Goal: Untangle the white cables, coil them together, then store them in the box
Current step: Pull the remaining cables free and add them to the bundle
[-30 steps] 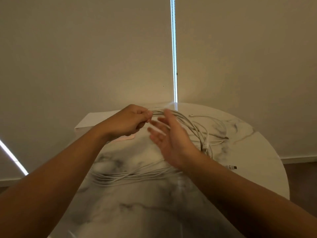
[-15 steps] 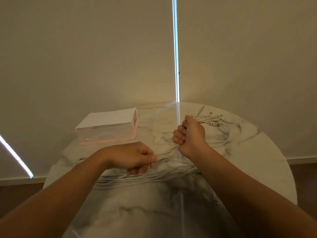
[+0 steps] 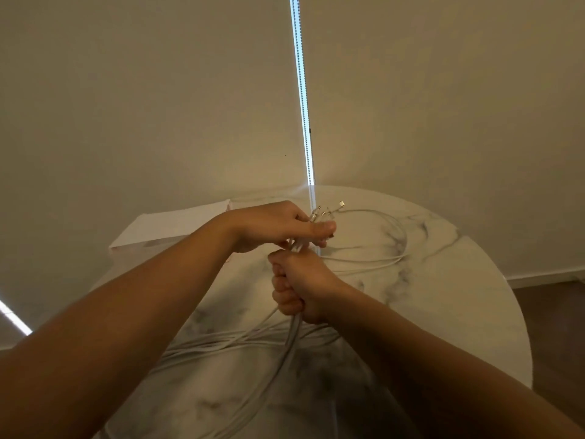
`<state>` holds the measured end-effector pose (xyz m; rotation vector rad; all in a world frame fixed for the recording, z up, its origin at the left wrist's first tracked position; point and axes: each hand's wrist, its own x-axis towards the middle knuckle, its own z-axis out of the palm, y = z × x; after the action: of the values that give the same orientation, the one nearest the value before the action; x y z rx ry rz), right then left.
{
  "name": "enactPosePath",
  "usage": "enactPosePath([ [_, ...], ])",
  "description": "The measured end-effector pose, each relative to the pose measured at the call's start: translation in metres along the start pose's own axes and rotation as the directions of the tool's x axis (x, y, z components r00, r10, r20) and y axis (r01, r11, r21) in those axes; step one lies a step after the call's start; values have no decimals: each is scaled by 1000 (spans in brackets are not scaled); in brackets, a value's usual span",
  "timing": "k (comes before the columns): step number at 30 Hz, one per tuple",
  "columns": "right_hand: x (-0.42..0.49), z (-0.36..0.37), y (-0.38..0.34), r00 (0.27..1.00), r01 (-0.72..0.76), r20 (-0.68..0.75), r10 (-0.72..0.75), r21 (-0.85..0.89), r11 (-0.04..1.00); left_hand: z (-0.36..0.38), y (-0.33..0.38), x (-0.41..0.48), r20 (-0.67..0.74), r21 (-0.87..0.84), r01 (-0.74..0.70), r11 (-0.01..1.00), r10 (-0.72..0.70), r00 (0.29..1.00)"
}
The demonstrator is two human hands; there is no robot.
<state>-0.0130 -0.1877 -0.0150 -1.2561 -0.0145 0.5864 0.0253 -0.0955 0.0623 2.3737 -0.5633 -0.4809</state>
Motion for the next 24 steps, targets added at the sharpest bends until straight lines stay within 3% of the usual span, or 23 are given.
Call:
enactPosePath([
  [7,-1,1,-2,999,-23,32,22,31,999,0,-35,-4,105,-352,-99,931,144,984],
  [14,3,1,3,999,16,-49,-12,87,996,19,-39,-1,-34,-450,-76,890,68,997],
  [17,0,5,12,994,96,-52,-93,75,993,23,-39,1,-230,-550,-123,826,-8,973],
  [20,-11,8,13,992,123,16,-122,-180,976,12,-46,4,-464,-753,-290,591,-164,870],
  [22,-15,-1,1,978,184,3,-207,-464,866,8,-50,-1,-503,-819,-370,438,-240,830],
  [24,-18,-16,-16,916,274,-85,-392,-582,765,11,-54,-9,-487,-837,-364,409,-253,836],
])
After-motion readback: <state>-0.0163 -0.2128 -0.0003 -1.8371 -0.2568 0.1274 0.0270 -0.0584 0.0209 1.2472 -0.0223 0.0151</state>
